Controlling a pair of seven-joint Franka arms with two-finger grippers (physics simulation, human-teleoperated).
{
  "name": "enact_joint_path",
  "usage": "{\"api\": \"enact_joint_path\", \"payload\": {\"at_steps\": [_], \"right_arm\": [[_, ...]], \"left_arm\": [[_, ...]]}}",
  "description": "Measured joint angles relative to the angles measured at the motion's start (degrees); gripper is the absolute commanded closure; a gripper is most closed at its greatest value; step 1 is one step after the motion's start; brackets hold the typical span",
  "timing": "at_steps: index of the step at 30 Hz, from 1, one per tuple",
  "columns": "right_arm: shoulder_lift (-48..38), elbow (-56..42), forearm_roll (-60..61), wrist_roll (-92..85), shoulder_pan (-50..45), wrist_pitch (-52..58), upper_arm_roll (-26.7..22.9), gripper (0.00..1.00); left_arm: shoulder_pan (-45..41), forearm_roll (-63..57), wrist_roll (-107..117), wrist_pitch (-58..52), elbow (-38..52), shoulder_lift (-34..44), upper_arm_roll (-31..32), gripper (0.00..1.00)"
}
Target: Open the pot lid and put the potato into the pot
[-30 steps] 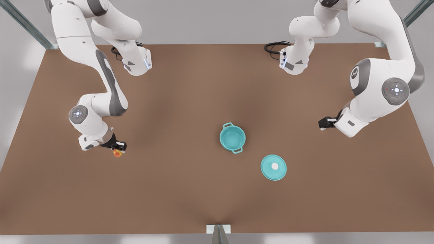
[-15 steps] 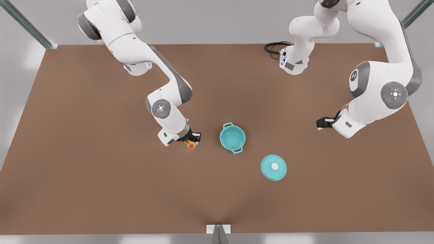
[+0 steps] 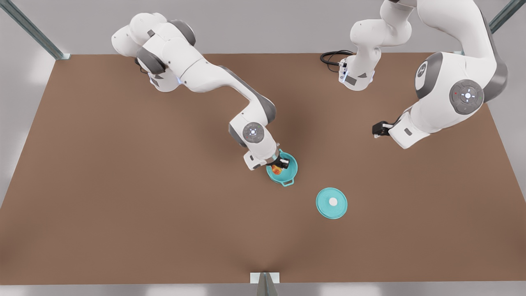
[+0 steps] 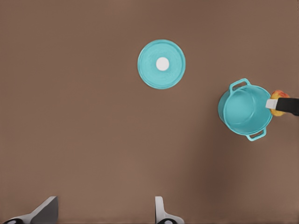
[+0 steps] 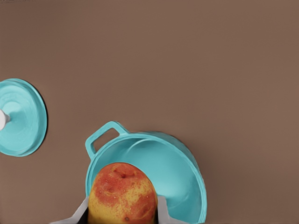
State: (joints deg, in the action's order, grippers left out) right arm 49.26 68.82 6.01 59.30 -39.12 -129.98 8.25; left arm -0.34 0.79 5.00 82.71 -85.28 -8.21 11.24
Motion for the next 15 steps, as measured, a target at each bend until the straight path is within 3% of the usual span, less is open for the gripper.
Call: {"api": "enact_joint_path", "payload": {"at_steps": [5,6,7,11,15], "right_arm": [[4.4,-4.5,-0.1,5.2,-3.5,-1.0,-2.5,0.41],[4.6,-4.6,-0.1,6.1,-3.6,-1.3,-2.6,0.30],[4.7,-4.6,-0.1,6.9,-3.7,-1.5,-2.7,0.00],[-1.0,-4.4,-0.1,9.6,-0.5,1.3,-2.8,0.00],[-13.7,-2.1,-2.6,6.7,20.7,19.3,-2.6,0.00]], "left_arm": [[-0.1,-0.1,-0.5,-0.2,-0.1,-0.2,0.2,0.00],[-0.1,-0.1,-0.5,-0.2,-0.2,-0.2,0.2,0.00],[-0.1,-0.1,-0.6,-0.2,-0.3,-0.3,0.2,0.00],[-0.1,-0.1,-0.8,-0.2,-0.3,-0.2,0.2,0.00],[-0.2,0.2,-0.9,1.5,-0.2,-1.3,-0.2,0.00]]}}
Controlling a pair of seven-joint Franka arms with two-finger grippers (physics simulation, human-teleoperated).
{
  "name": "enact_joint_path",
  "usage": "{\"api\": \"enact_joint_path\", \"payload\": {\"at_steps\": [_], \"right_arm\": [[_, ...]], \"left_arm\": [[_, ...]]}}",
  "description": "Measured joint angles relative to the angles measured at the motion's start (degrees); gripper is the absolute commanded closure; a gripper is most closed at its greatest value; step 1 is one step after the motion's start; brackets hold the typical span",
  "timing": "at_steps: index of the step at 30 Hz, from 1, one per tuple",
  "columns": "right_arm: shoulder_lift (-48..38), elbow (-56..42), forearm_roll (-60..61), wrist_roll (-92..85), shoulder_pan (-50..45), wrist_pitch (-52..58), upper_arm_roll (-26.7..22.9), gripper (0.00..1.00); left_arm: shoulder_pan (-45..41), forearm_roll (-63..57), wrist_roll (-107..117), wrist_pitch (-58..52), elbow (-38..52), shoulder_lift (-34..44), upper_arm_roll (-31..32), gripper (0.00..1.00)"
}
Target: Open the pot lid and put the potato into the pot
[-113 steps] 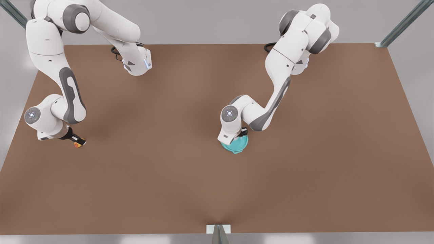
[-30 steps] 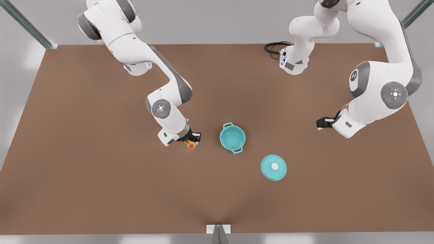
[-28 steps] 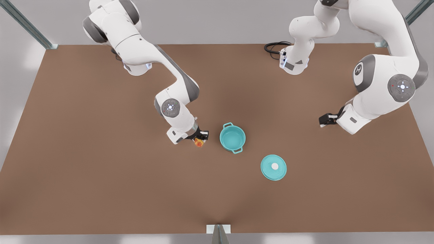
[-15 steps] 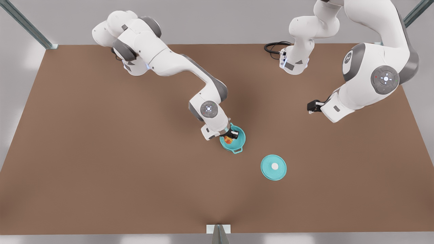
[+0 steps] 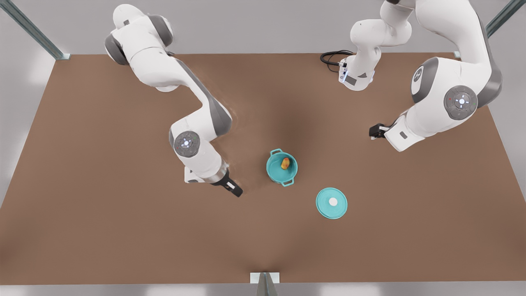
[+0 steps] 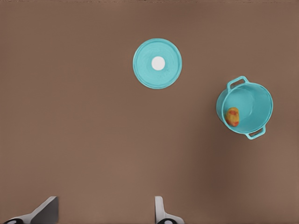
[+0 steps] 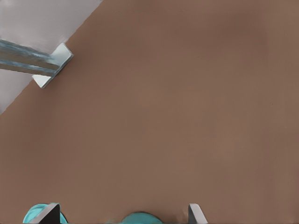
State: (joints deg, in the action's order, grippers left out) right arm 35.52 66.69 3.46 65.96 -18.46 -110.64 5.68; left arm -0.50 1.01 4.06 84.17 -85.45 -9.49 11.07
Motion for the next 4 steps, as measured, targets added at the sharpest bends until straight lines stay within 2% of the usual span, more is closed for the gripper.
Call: {"api": "enact_joint_path", "payload": {"at_steps": [2,4], "right_arm": [[-2.9,0.1,-5.0,-4.5,13.2,8.2,-0.2,0.00],[-4.0,0.1,-8.1,-9.9,21.2,13.8,-0.3,0.00]], "left_arm": [[2.7,1.7,-0.1,1.2,0.5,-1.0,-0.4,0.00],[6.7,2.9,-0.4,3.3,0.8,-1.8,-0.5,0.00]]}}
